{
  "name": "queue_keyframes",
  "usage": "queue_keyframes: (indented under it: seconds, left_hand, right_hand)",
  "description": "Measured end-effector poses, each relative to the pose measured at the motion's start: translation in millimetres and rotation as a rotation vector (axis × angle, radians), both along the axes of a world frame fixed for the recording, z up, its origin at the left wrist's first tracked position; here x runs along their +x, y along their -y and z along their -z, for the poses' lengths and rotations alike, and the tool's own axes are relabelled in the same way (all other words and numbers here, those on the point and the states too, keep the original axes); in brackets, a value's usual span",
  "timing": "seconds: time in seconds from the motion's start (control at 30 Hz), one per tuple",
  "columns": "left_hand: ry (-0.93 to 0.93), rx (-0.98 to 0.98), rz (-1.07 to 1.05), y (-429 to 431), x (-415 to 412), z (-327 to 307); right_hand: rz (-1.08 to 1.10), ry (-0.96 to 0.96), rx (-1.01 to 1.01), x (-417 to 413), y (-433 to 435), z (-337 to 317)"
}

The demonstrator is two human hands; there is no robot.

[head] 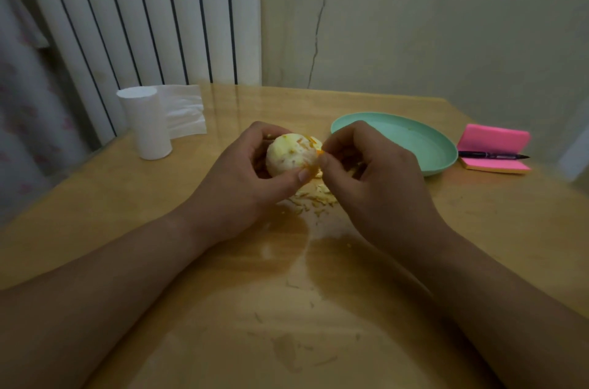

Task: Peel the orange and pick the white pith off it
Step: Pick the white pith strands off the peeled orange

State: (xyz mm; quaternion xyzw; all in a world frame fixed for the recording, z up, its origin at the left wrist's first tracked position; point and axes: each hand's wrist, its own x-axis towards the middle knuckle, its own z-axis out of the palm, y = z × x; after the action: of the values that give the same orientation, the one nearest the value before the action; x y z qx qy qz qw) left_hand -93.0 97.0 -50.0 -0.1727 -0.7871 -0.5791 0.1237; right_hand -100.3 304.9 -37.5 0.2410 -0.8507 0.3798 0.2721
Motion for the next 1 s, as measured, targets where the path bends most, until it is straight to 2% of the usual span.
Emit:
queue_keyframes:
  seconds: [0.17, 0.5, 0.73, 1.0]
  left_hand:
    - [-0.022, -0.031, -0.019, 2, -3, 3]
    - [-0.024, -0.099, 0.005, 4, -6, 0]
    - [-0.006, -0.103, 0.026, 5, -4, -2]
    - [-0.051, -0.267, -0.043, 8, -7, 1]
  right_hand:
    - [-0.05, 0.006, 0.05, 2, 2, 3]
    - [-0.048, 0.039, -0.038, -5, -3, 3]
    - [-0.04, -0.072, 0.211, -4, -7, -4]
    - [-0.028, -0.165, 0.517, 0, -4, -16]
